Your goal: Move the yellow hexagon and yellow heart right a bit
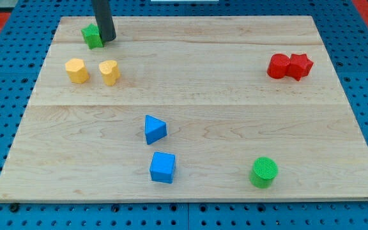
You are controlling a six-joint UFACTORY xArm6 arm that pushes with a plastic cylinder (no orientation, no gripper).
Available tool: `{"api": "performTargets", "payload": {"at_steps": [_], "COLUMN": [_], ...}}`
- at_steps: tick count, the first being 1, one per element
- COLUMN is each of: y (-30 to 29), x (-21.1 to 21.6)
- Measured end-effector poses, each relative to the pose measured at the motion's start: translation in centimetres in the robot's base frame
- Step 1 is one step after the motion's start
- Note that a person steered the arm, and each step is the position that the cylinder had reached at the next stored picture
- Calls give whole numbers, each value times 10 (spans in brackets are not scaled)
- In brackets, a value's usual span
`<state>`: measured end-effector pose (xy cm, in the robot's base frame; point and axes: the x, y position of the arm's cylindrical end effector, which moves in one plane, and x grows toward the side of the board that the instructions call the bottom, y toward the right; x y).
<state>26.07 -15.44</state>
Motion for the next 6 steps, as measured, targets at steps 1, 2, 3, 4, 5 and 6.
{"api": "performTargets", "payload": {"at_steps": [1,2,3,4,5,6], "y": [1,19,72,16,-77,-105], "x": [4,10,94,187,155,112]}}
